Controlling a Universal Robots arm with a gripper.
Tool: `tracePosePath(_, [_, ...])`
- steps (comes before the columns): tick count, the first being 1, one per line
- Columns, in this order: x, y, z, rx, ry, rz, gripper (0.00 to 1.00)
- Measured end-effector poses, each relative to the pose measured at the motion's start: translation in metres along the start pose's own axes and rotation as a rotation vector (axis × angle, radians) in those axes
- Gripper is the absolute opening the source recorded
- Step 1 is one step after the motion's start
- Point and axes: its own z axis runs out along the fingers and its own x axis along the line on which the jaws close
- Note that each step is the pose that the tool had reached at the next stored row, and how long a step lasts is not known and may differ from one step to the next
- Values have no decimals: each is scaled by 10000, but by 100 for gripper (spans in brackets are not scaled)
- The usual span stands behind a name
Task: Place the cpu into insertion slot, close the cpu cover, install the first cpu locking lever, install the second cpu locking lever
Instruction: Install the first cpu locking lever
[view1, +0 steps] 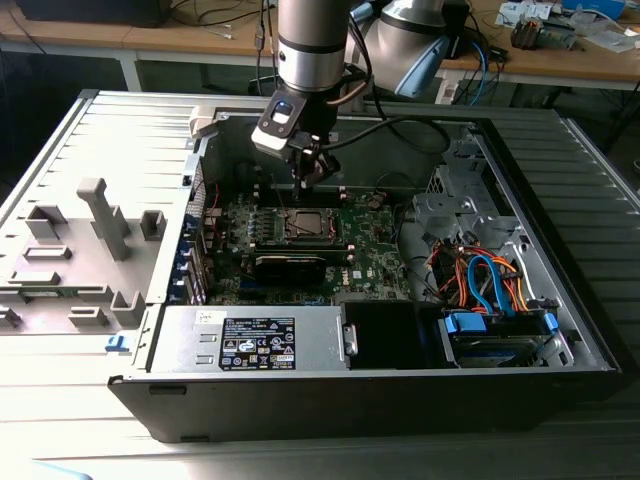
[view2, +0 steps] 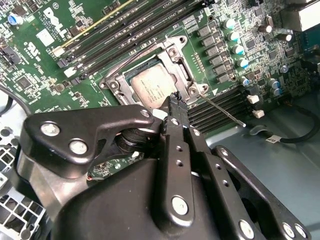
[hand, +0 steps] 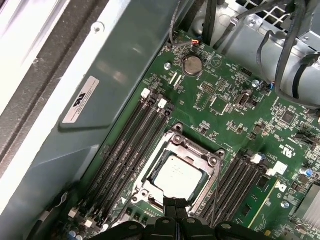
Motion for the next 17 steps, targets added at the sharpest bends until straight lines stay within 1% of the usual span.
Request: tracePosePath(17, [0,0,0,-14,-16,-601,11])
